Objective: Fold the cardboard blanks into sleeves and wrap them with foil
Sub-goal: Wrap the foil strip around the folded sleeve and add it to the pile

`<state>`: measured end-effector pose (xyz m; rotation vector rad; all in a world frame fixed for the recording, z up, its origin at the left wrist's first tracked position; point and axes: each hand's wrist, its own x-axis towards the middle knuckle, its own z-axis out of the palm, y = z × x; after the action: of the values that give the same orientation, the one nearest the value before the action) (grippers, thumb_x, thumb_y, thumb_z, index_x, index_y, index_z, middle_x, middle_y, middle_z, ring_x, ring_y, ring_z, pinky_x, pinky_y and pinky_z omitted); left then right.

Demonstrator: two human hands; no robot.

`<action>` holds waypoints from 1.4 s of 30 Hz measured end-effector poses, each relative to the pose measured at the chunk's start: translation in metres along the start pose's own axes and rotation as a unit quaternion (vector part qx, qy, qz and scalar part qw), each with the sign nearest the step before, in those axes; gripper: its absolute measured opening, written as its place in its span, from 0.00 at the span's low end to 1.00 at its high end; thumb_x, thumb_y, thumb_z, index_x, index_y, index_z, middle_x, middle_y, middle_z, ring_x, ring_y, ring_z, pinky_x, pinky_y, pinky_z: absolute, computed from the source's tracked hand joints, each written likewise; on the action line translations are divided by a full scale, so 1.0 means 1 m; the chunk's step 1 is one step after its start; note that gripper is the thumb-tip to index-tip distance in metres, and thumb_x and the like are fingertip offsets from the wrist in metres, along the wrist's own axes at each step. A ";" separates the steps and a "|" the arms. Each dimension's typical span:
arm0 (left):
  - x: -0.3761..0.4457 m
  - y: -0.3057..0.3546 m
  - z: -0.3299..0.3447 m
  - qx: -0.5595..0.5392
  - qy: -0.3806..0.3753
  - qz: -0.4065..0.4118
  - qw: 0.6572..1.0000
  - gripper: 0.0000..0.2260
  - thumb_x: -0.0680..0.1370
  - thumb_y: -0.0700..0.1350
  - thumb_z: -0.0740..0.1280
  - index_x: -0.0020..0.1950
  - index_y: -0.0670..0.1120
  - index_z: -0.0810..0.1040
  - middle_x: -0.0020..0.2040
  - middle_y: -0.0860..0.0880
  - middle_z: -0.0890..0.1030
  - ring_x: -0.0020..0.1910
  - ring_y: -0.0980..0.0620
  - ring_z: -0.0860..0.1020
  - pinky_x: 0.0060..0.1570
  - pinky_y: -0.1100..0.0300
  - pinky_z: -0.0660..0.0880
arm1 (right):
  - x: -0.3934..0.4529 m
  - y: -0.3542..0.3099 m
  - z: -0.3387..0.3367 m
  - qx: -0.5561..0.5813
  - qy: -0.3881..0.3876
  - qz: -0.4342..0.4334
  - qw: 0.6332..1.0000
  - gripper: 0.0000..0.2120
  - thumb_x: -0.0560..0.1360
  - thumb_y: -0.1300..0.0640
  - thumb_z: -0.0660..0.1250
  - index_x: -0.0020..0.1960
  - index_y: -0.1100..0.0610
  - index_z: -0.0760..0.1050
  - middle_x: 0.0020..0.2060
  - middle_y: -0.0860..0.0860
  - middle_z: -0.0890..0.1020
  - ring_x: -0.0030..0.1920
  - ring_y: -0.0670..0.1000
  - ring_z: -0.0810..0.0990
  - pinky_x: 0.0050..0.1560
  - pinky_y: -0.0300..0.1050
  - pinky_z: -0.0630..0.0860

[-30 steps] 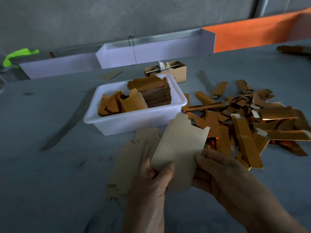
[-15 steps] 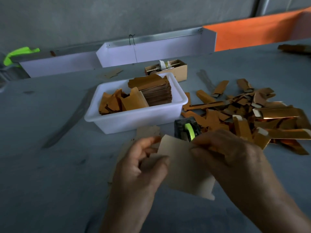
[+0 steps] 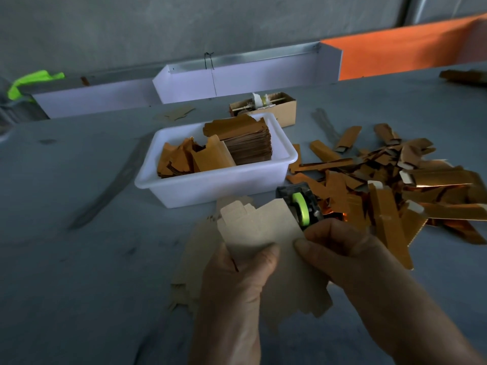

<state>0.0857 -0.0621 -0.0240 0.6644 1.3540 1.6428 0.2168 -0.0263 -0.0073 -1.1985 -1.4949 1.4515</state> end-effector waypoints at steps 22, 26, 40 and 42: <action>-0.005 0.004 -0.010 0.081 -0.123 0.023 0.989 0.06 0.70 0.48 0.71 0.44 0.52 0.85 0.39 0.46 0.85 0.39 0.50 0.82 0.38 0.57 0.75 | -0.014 0.002 0.020 -0.227 0.010 -0.192 0.955 0.06 0.71 0.51 0.66 0.44 0.41 0.71 0.37 0.38 0.81 0.40 0.34 0.79 0.38 0.28 0.76; -0.004 0.003 -0.013 0.085 -0.152 0.020 0.985 0.10 0.69 0.48 0.68 0.46 0.49 0.85 0.41 0.40 0.84 0.41 0.46 0.82 0.44 0.50 0.75 | -0.013 0.004 0.013 -0.196 0.101 -0.137 0.966 0.10 0.65 0.42 0.67 0.43 0.43 0.71 0.35 0.44 0.80 0.40 0.35 0.78 0.37 0.28 0.75; -0.014 0.013 -0.005 0.172 -0.102 0.034 0.979 0.10 0.68 0.44 0.73 0.41 0.60 0.84 0.36 0.54 0.85 0.36 0.59 0.83 0.32 0.72 0.74 | -0.004 0.008 0.009 0.043 0.044 -0.008 0.998 0.12 0.64 0.47 0.70 0.43 0.54 0.81 0.38 0.58 0.83 0.41 0.58 0.82 0.45 0.58 0.80; -0.015 0.010 -0.004 0.215 -0.060 0.075 0.972 0.12 0.70 0.40 0.74 0.38 0.59 0.84 0.33 0.56 0.84 0.33 0.62 0.81 0.28 0.74 0.72 | -0.003 0.007 0.006 0.076 0.008 0.011 0.997 0.14 0.64 0.47 0.67 0.45 0.53 0.81 0.38 0.55 0.84 0.41 0.53 0.84 0.46 0.53 0.81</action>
<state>0.0865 -0.0772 -0.0133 1.1260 1.6187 1.4041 0.2132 -0.0318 -0.0142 -1.1351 -1.3391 1.5373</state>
